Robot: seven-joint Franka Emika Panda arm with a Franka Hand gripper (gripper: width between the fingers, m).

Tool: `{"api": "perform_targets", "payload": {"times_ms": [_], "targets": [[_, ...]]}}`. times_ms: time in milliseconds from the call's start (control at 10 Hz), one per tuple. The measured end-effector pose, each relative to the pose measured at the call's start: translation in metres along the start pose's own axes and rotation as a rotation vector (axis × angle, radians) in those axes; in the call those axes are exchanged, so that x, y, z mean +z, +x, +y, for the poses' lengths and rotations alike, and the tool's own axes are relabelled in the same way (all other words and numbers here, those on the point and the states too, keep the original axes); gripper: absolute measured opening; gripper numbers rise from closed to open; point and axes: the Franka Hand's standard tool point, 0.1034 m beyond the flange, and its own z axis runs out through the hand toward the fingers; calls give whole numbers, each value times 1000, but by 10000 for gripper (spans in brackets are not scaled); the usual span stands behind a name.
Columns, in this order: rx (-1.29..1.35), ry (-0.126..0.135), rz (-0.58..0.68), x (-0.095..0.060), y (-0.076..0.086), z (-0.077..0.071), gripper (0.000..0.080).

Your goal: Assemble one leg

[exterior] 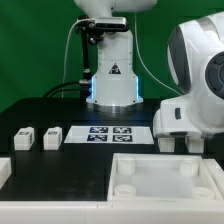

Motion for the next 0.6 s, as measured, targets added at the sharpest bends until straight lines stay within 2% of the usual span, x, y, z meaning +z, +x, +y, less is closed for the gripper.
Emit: {"api": "perform_targets", "payload": {"times_ms": [300, 500, 600], "targets": [[-1, -1, 2, 2, 0, 0, 646], [-1, -1, 2, 2, 0, 0, 322], [-1, -1, 2, 2, 0, 0, 322]]}}
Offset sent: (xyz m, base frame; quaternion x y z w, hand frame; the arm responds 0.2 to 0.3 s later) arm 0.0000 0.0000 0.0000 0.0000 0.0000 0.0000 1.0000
